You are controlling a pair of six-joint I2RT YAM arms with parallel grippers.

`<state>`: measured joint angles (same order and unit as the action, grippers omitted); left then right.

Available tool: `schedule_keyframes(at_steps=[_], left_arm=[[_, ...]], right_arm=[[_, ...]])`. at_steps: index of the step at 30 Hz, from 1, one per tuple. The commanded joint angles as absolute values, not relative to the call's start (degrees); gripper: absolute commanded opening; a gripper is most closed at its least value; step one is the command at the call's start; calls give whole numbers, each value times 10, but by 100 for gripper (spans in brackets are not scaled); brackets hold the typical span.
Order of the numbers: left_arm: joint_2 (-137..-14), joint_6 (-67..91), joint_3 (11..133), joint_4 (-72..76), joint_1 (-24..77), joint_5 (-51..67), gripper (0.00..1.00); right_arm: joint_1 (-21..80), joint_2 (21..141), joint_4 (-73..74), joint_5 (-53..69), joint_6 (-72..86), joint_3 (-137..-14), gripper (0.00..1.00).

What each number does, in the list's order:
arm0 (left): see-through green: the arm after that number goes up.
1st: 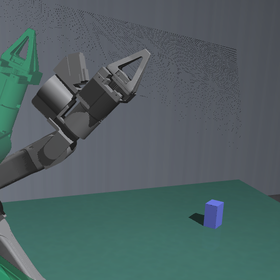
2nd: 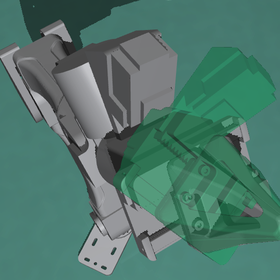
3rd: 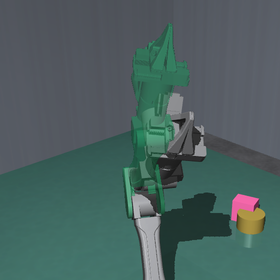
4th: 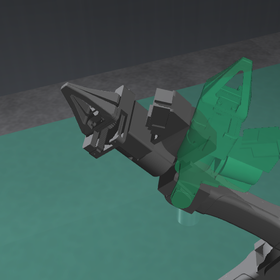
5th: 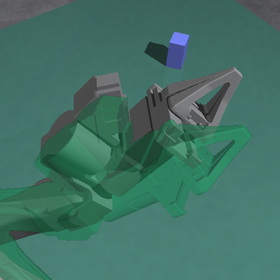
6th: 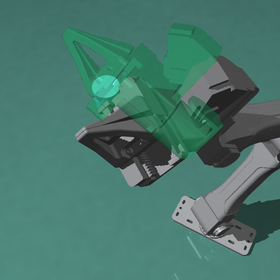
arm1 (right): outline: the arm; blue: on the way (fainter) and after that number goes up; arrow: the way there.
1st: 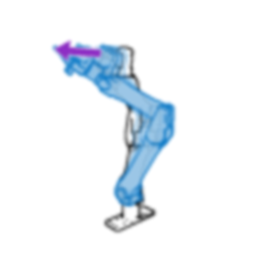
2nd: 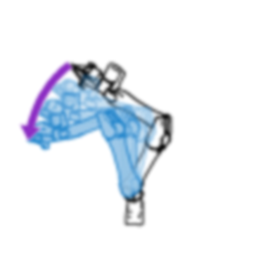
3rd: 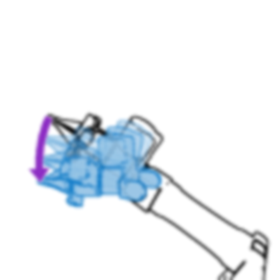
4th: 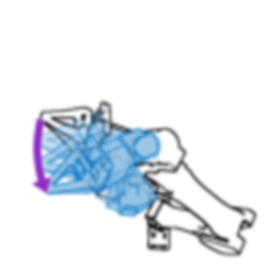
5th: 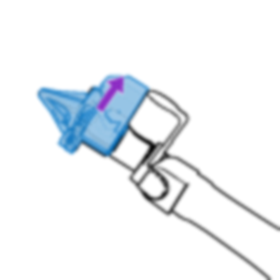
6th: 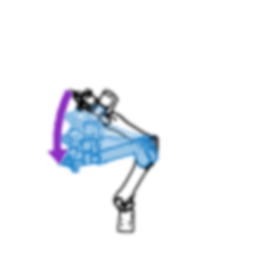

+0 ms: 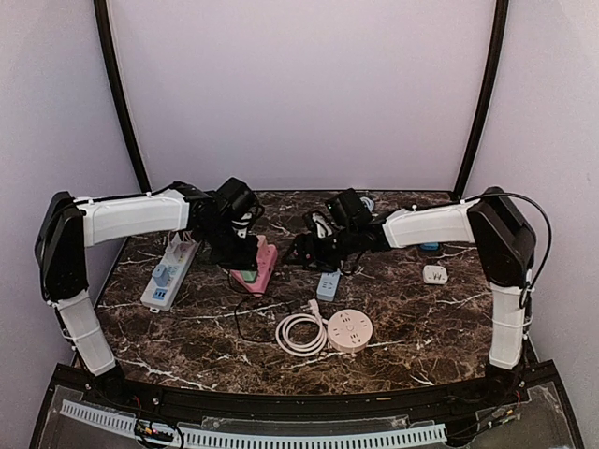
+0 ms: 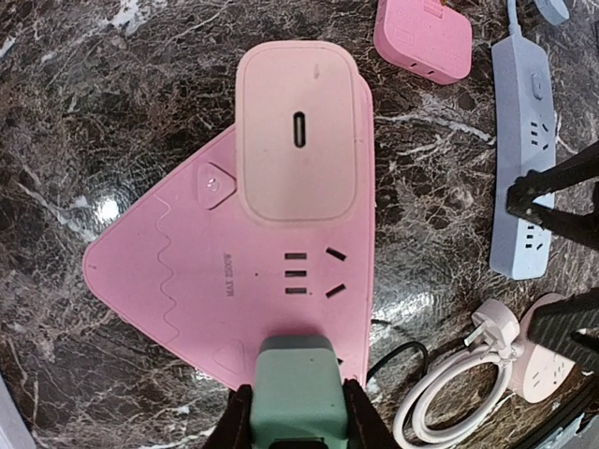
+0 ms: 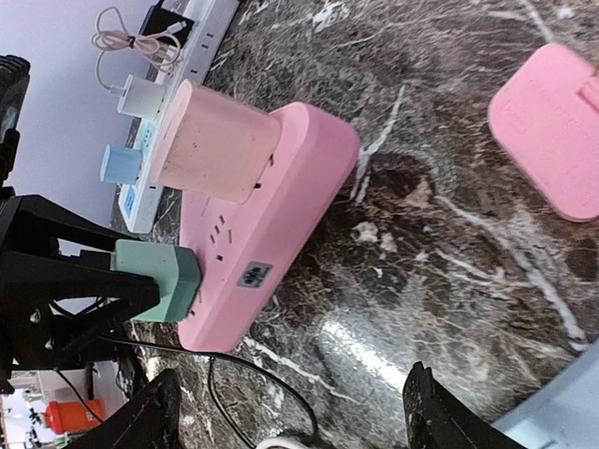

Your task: Pull the plug off the socket

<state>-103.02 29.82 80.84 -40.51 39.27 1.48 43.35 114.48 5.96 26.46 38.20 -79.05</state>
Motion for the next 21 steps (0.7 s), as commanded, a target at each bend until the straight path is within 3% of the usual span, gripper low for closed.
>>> schedule_keyframes(at_steps=[1, 16, 21], left_arm=[[-972, 366, 756, -296, 399, 51, 3], [-902, 433, 641, -157, 401, 92, 2], [-895, 437, 631, -147, 401, 99, 2]], right_arm=[[451, 1181, 4, 313, 422, -821, 78], [459, 1239, -81, 352, 488, -831, 67], [459, 1245, -92, 349, 496, -840, 56]])
